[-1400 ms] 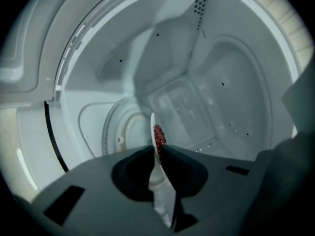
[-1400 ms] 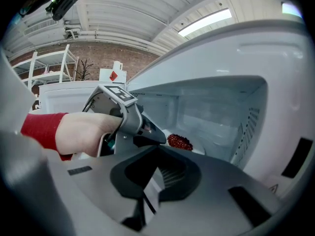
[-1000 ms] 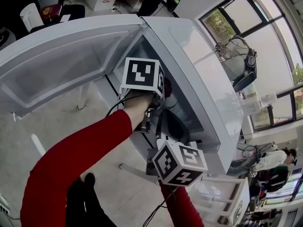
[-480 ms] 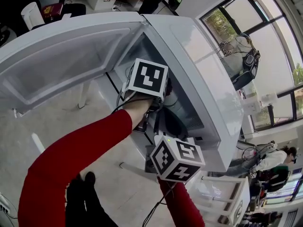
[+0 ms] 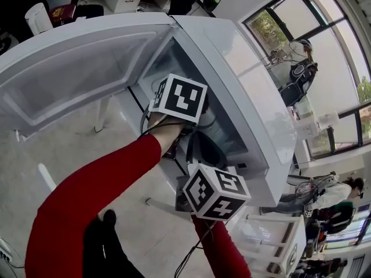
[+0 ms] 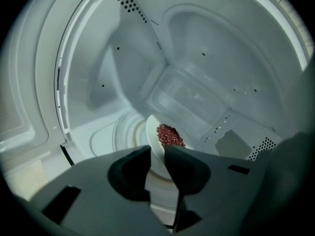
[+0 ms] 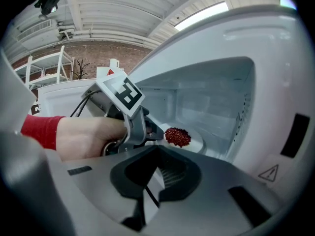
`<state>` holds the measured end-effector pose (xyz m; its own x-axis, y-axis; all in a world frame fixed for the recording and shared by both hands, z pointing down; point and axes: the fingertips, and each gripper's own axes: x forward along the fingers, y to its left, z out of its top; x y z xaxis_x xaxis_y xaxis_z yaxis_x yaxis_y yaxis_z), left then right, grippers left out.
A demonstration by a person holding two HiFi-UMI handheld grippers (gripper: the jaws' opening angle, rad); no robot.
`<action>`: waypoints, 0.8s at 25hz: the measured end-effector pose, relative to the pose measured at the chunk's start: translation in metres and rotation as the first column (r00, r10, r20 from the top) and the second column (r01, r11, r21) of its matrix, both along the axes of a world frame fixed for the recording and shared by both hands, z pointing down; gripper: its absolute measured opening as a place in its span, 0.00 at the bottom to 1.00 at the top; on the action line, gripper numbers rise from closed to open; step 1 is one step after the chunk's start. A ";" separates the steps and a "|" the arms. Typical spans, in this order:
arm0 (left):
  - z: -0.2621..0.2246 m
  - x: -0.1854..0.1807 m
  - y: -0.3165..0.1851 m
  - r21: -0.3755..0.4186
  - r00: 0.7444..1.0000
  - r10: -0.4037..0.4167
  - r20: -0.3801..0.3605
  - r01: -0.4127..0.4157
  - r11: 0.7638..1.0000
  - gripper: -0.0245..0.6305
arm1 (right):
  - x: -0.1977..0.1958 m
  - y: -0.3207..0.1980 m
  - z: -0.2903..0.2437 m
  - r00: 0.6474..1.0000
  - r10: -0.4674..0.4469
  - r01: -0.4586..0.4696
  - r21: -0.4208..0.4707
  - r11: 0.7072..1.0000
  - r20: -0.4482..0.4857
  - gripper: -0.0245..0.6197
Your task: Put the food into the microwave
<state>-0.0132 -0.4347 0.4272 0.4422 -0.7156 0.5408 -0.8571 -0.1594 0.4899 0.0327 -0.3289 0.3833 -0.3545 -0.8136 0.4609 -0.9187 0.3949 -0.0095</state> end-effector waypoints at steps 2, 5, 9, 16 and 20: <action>-0.001 -0.001 -0.001 0.005 1.000 -0.007 0.013 0.007 1.000 0.17 | 0.001 0.001 0.001 1.000 0.001 -0.001 -0.004 1.000 0.000 0.06; -0.001 -0.003 -0.002 0.020 0.999 -0.021 0.040 0.020 1.000 0.17 | 0.002 0.002 0.002 1.000 0.000 0.000 -0.004 1.000 -0.005 0.06; 0.003 -0.005 -0.003 0.023 0.998 -0.025 0.063 0.024 0.999 0.18 | 0.004 0.001 0.004 1.000 0.001 -0.001 -0.005 1.000 -0.006 0.06; 0.005 -0.009 -0.005 0.064 0.984 -0.007 0.180 -0.005 0.998 0.21 | 0.003 0.001 0.007 1.000 -0.005 0.005 -0.006 1.000 -0.011 0.06; 0.005 -0.009 -0.005 0.081 0.981 0.003 0.195 -0.019 0.997 0.22 | 0.003 0.001 0.007 1.000 -0.007 0.007 -0.005 1.000 -0.014 0.06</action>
<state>-0.0224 -0.4395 0.4326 0.3428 -0.7564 0.5571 -0.9325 -0.2023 0.2991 0.0356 -0.3278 0.3903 -0.3536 -0.8089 0.4697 -0.9159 0.4014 0.0017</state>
